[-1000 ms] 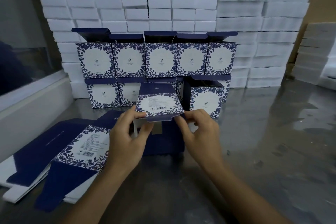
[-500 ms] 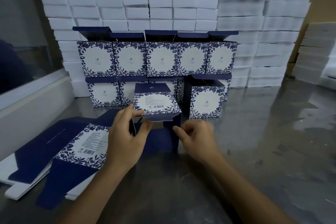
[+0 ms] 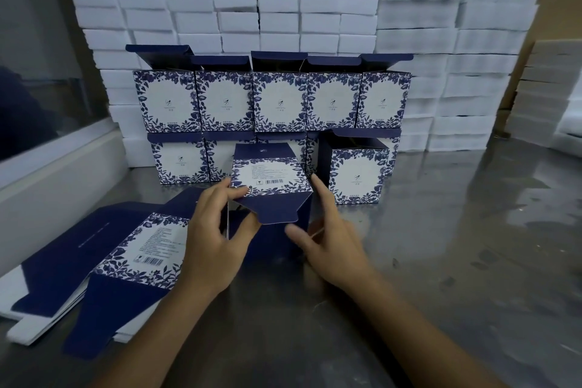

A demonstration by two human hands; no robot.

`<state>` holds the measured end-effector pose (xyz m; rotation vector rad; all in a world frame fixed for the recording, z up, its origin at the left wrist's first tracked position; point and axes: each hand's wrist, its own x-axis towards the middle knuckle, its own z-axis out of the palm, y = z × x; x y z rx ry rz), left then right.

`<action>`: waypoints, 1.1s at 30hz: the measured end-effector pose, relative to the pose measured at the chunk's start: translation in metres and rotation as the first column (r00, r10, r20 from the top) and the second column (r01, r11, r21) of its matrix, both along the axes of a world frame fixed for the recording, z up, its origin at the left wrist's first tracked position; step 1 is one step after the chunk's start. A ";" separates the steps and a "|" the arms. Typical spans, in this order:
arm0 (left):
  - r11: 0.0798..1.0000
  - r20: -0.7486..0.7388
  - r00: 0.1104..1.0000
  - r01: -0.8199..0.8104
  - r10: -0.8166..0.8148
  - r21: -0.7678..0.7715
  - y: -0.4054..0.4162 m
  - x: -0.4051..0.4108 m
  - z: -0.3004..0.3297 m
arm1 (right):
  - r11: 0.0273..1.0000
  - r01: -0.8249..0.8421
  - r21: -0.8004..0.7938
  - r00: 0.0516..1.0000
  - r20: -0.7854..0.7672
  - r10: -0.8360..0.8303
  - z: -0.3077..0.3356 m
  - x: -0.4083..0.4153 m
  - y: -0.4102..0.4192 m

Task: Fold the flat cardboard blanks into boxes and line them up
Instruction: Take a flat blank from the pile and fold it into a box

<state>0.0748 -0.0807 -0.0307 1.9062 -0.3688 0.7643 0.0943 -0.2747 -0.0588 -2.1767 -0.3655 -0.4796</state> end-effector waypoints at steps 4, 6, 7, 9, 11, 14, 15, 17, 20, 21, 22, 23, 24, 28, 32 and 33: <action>0.983 -0.029 0.987 0.157 -0.160 -0.096 0.002 -0.003 0.000 | 0.971 0.036 0.234 0.988 0.140 -0.071 0.007 0.000 0.006; 0.968 -0.034 0.976 0.210 -0.217 -0.138 0.002 -0.002 -0.002 | 0.962 0.063 0.264 0.963 0.238 -0.128 0.010 -0.001 0.004; 0.963 -0.042 0.972 0.223 -0.231 -0.152 0.001 -0.001 -0.003 | 0.962 0.070 0.263 0.950 0.276 -0.144 0.012 -0.003 0.004; 0.978 -0.026 0.983 0.181 -0.184 -0.104 -0.002 0.000 -0.005 | 0.963 0.084 0.257 0.931 0.325 -0.168 0.015 -0.005 0.003; 0.994 -0.021 0.995 0.096 -0.097 -0.057 -0.004 0.002 -0.007 | 0.963 0.097 0.252 0.921 0.345 -0.182 0.016 -0.005 0.004; 0.997 -0.020 1.000 -0.001 -0.001 -0.083 -0.003 0.005 -0.008 | 0.962 0.083 0.260 0.922 0.345 -0.173 0.018 -0.007 0.007; 0.998 0.002 0.999 -0.042 0.042 -0.044 -0.002 0.007 -0.009 | 0.961 0.079 0.264 0.920 0.353 -0.172 0.018 -0.008 0.008; 0.992 0.042 0.995 -0.092 0.088 0.089 0.001 0.008 -0.011 | 0.959 0.065 0.276 0.913 0.371 -0.168 0.020 -0.009 0.008; 0.973 0.061 0.993 -0.111 0.100 0.201 0.003 0.007 -0.010 | 0.957 0.032 0.287 0.918 0.370 -0.142 0.021 -0.011 0.007; 0.970 0.070 0.992 -0.119 0.107 0.212 0.003 0.008 -0.010 | 0.958 0.028 0.286 0.920 0.367 -0.137 0.021 -0.011 0.007; 0.968 0.082 0.990 -0.126 0.111 0.216 0.003 0.009 -0.010 | 0.958 0.028 0.284 0.923 0.361 -0.134 0.021 -0.011 0.007; 0.968 0.091 0.990 -0.128 0.110 0.218 0.004 0.009 -0.011 | 0.958 0.030 0.284 0.926 0.354 -0.134 0.021 -0.011 0.007; 0.967 0.087 0.991 -0.121 0.104 0.225 0.006 0.009 -0.013 | 0.957 0.032 0.287 0.930 0.343 -0.134 0.021 -0.011 0.007; 0.924 -0.077 0.993 -0.052 0.087 0.379 0.012 0.012 -0.021 | 0.955 0.061 0.289 0.940 0.304 -0.152 0.019 -0.008 0.004; 0.894 -0.084 0.989 -0.071 0.120 0.442 0.015 0.017 -0.024 | 0.955 0.064 0.290 0.941 0.302 -0.155 0.019 -0.007 0.003; 0.889 -0.073 0.988 -0.087 0.134 0.450 0.015 0.017 -0.025 | 0.954 0.063 0.293 0.942 0.297 -0.153 0.019 -0.007 0.004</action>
